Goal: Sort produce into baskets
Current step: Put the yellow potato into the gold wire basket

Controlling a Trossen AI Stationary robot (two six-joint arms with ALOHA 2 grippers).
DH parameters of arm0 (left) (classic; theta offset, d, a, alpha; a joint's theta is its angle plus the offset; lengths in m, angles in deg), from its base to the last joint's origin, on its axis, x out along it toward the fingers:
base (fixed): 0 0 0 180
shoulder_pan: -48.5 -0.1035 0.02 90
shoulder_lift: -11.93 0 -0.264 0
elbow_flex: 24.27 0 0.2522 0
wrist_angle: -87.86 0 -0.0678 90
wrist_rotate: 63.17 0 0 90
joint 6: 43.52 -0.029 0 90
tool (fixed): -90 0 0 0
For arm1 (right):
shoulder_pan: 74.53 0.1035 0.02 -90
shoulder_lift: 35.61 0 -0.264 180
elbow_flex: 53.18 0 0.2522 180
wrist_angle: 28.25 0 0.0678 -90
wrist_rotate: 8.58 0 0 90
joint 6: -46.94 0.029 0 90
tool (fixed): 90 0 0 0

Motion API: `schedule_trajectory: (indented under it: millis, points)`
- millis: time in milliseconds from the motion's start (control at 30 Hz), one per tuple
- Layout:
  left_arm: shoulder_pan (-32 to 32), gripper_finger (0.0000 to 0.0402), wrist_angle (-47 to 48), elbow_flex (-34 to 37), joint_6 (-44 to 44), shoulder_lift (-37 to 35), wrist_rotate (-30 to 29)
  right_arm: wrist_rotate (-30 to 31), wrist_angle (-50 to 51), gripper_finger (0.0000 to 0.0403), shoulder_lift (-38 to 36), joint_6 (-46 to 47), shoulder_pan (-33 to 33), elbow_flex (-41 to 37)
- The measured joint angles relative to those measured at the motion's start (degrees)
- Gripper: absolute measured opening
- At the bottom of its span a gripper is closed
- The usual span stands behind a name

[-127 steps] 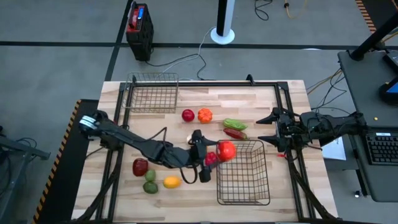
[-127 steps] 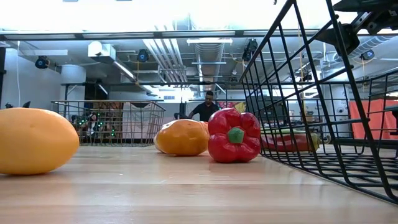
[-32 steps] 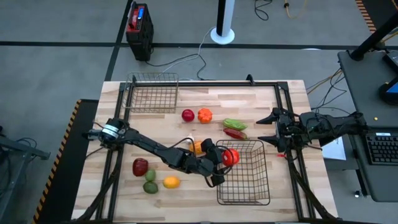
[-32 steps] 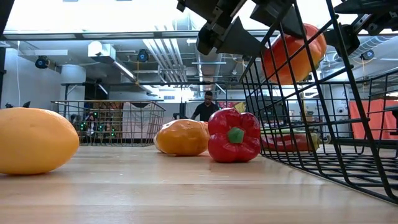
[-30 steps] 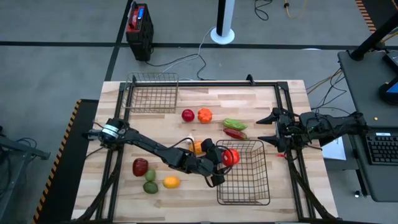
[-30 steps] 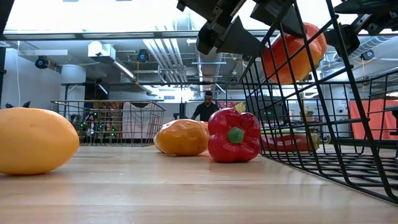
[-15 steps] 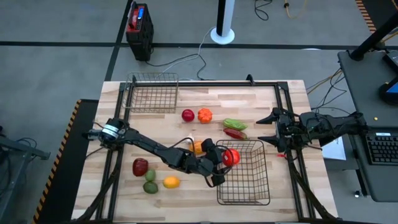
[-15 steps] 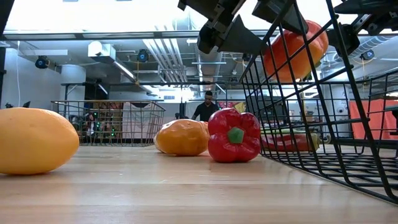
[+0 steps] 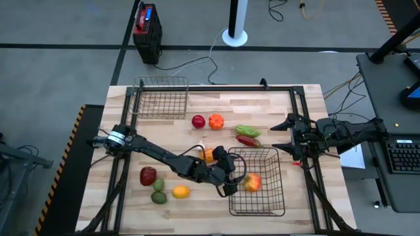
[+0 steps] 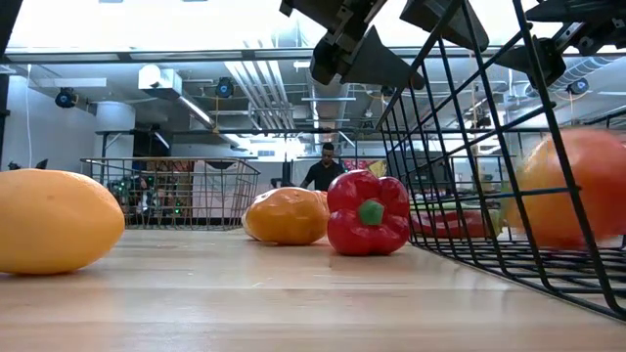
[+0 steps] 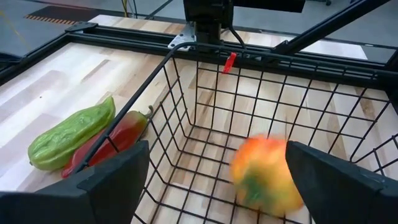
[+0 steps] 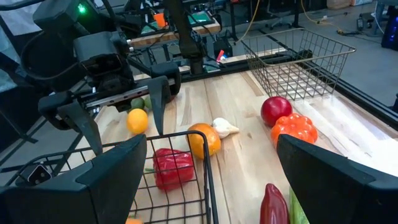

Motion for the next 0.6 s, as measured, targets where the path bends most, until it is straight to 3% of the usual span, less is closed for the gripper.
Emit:
schedule_trajectory:
  millis: [600]
  points:
    - [0.3, 0.0357, -0.1, -1.9, -4.2, 0.0, 0.0, 0.0, 0.0, 0.0352, 0.0, -0.1, 0.0, 0.0]
